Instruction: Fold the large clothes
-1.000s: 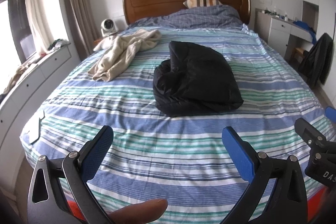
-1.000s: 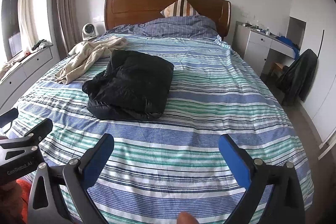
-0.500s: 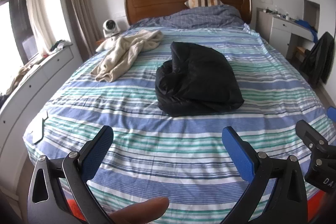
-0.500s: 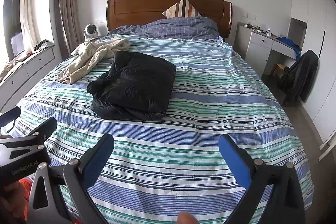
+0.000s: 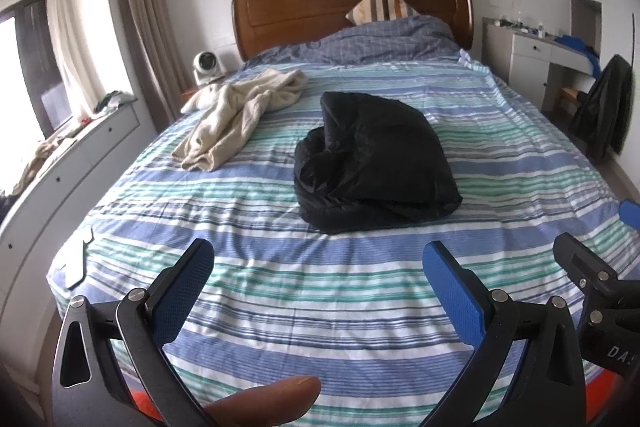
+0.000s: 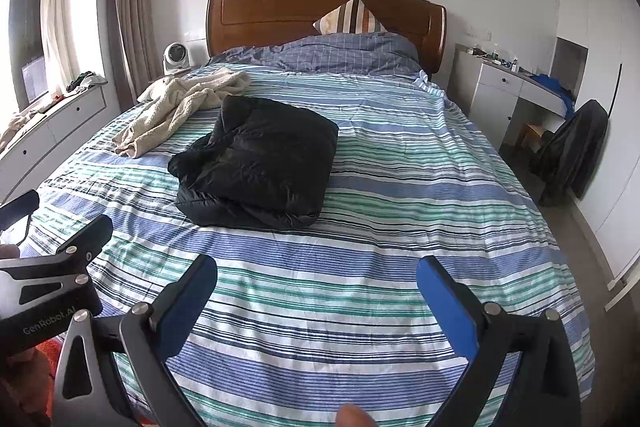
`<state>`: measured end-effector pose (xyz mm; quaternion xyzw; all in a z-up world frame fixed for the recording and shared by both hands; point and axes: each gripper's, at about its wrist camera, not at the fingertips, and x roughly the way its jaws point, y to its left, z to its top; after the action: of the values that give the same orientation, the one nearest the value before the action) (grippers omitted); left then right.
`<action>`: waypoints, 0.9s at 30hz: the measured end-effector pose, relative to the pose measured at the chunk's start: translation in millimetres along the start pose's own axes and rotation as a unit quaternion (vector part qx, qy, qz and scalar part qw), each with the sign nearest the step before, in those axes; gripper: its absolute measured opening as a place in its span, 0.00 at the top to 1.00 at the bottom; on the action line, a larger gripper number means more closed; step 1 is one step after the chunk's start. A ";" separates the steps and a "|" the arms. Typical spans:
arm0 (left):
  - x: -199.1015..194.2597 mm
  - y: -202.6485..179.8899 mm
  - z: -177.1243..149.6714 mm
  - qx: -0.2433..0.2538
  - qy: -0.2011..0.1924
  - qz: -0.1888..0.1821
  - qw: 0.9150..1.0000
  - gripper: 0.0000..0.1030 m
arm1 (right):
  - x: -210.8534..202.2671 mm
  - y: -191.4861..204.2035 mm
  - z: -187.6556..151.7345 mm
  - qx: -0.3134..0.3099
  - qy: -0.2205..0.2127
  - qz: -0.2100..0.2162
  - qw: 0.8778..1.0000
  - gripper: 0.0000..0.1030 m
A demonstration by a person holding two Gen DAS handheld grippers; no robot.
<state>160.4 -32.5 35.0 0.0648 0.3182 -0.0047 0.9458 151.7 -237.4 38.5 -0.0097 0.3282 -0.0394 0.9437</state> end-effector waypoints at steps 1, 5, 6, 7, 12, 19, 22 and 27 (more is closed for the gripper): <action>-0.1 0.4 0.2 -0.002 0.002 -0.002 1.000 0.00 | -0.2 0.1 0.4 0.001 -0.001 0.000 1.000 0.02; -0.3 3.3 0.5 -0.010 0.006 -0.004 1.000 0.00 | -1.2 1.6 2.3 0.001 -0.002 0.000 1.000 0.02; -0.5 3.6 0.6 -0.010 0.006 -0.002 1.000 0.00 | -1.1 0.5 2.9 0.000 -0.002 0.001 1.000 0.02; -0.9 4.0 0.4 -0.012 0.006 -0.001 1.000 0.00 | -2.1 1.8 3.3 -0.001 -0.003 0.002 1.000 0.02; -1.4 9.6 0.6 -0.024 0.012 -0.005 1.000 0.00 | -7.9 6.0 3.3 -0.006 -0.007 0.011 1.000 0.02; -2.2 11.2 0.1 -0.025 0.012 -0.004 1.000 0.00 | -7.9 9.2 1.8 -0.011 -0.002 0.012 1.000 0.02; -2.2 11.7 0.1 -0.026 0.014 -0.004 1.000 0.00 | -7.9 8.0 2.2 -0.010 -0.002 0.010 1.000 0.02; -1.6 12.0 1.0 -0.027 0.016 -0.006 0.999 0.00 | -10.2 6.8 2.2 -0.011 -0.005 0.010 1.000 0.02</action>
<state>160.3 -20.8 38.2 0.0375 0.3336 -0.0008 0.9420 145.5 -229.9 46.2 -0.0168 0.3245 -0.0261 0.9454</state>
